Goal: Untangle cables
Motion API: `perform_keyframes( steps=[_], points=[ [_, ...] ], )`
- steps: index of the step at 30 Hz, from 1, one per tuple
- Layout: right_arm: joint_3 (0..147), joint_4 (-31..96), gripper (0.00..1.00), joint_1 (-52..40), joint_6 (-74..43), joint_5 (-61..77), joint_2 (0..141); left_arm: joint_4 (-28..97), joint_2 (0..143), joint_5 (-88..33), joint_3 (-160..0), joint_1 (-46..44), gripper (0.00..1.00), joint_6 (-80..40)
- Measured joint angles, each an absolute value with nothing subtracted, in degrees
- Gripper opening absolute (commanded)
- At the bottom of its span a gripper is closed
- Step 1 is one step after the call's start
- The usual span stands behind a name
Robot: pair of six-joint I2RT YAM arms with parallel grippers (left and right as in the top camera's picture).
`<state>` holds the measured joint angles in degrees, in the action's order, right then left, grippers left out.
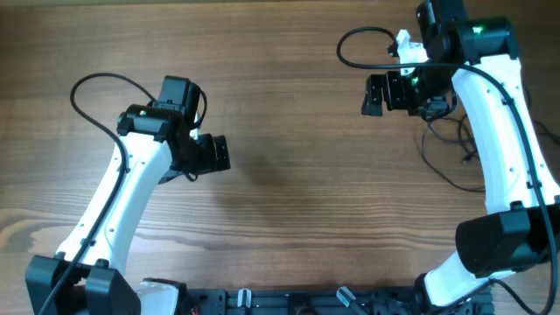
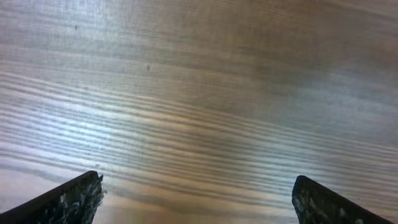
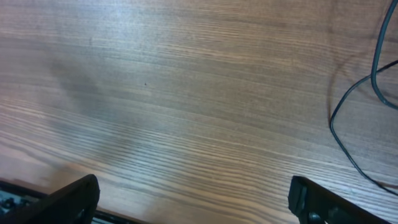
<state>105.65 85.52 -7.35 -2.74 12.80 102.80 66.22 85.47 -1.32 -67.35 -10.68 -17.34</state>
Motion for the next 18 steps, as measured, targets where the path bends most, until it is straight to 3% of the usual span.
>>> perform_keyframes(
  steps=[3, 7, 10, 13, 18],
  points=[
    [99.9, 82.4, 1.0, -7.4, -3.2, 11.9, 98.8, 66.7, 85.0, -1.3, -67.4, -10.7, 1.0, -17.5],
    [84.0, 71.5, 1.0, -7.4, -4.9, 10.0, 82.2, 64.2, 78.0, -1.3, -65.5, -10.7, 1.0, -17.5],
    [68.8, 61.8, 1.0, -7.4, -5.2, 8.9, 64.7, 59.1, 66.7, -1.3, -58.6, -10.8, 1.0, -17.8],
    [59.8, 58.1, 1.0, -7.4, -5.3, 7.8, 46.9, 53.9, 46.5, -1.1, -49.4, -10.9, 1.0, -19.1],
    [58.5, 58.2, 1.0, -7.4, -5.3, 7.6, 39.0, 54.0, 33.3, -1.1, -48.2, -10.9, 1.0, -19.7]
  ],
)
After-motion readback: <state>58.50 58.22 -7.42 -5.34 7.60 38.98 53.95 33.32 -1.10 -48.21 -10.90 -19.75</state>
